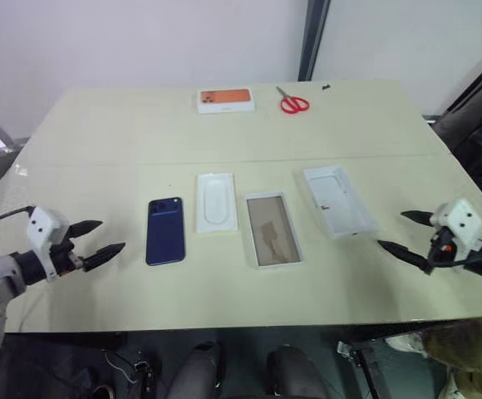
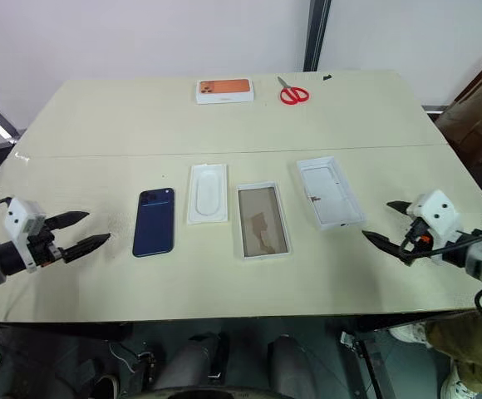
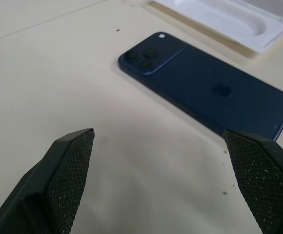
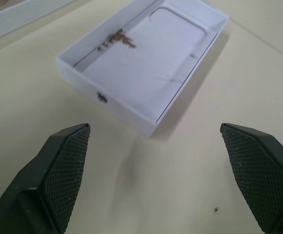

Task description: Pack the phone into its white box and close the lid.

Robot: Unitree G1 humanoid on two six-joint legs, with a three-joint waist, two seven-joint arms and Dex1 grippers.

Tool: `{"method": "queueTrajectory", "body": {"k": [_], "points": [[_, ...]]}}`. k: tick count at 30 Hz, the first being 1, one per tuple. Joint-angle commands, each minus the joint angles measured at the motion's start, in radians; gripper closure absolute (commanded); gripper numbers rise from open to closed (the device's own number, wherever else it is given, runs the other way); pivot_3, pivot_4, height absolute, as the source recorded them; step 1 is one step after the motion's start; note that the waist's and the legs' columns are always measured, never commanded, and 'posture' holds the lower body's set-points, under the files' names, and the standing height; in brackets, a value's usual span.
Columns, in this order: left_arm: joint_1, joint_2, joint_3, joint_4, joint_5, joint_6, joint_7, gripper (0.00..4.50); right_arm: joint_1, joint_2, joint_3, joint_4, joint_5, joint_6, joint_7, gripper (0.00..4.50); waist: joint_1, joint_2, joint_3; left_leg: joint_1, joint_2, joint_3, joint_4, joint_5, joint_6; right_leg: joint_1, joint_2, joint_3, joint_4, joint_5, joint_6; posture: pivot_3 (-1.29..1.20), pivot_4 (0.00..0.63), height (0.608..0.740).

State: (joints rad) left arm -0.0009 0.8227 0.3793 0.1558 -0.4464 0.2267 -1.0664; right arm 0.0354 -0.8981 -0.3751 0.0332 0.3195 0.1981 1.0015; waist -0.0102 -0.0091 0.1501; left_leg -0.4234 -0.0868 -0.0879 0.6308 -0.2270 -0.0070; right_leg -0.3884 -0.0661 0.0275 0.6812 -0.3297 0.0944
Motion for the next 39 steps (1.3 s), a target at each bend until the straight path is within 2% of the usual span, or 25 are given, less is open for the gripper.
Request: {"method": "queueTrajectory", "body": {"k": [1,8,18,30,33,39], "points": [[-0.018,0.013,0.040,-0.006,-0.017,-0.023,-0.003,0.04,0.000,0.006,-0.025,-0.031,0.015,-0.012,-0.012,0.03,0.000,0.000,0.000,0.000,0.000,0.000,0.000,0.000,0.000,0.000,0.000,0.000,0.000,0.000,0.000,0.00,0.150,0.734],[-0.074,0.004,-0.006,-0.029,-0.014,0.022,0.012,0.04,-0.064,0.009,0.018,-0.036,0.012,0.002,-0.030,0.03,-0.001,0.000,0.000,0.000,0.000,0.000,0.000,0.000,0.000,0.000,0.000,0.000,0.000,0.000,0.000,0.00,0.150,0.734],[-0.081,-0.006,-0.039,-0.066,0.022,0.043,0.050,0.04,-0.089,0.017,0.052,-0.042,0.003,-0.001,-0.046,0.03,-0.001,0.000,0.000,0.000,0.000,0.000,0.000,0.000,0.000,0.000,0.000,0.000,0.000,0.000,0.000,0.00,0.150,0.734],[-0.177,-0.056,-0.116,-0.193,0.000,0.239,0.182,0.04,-0.178,0.012,0.138,-0.092,-0.011,-0.001,-0.055,0.03,-0.002,0.000,0.000,0.000,0.000,0.000,0.000,0.000,0.000,-0.001,0.000,0.000,0.000,0.000,0.000,0.00,0.150,0.734],[-0.249,-0.097,-0.169,-0.216,-0.028,0.369,0.240,0.04,-0.241,0.024,0.191,-0.147,-0.009,0.023,-0.056,0.03,-0.001,0.000,0.000,0.000,0.000,0.000,0.000,0.000,0.000,-0.001,0.000,0.000,0.001,0.000,0.000,0.00,0.150,0.734],[-0.426,-0.258,-0.251,-0.204,-0.023,0.564,0.427,0.04,-0.382,0.067,0.330,-0.206,-0.053,0.029,-0.050,0.03,0.001,-0.001,0.000,-0.002,0.000,0.000,0.002,0.000,0.000,-0.001,0.001,-0.001,0.001,0.000,0.000,0.00,0.150,0.734]]}}
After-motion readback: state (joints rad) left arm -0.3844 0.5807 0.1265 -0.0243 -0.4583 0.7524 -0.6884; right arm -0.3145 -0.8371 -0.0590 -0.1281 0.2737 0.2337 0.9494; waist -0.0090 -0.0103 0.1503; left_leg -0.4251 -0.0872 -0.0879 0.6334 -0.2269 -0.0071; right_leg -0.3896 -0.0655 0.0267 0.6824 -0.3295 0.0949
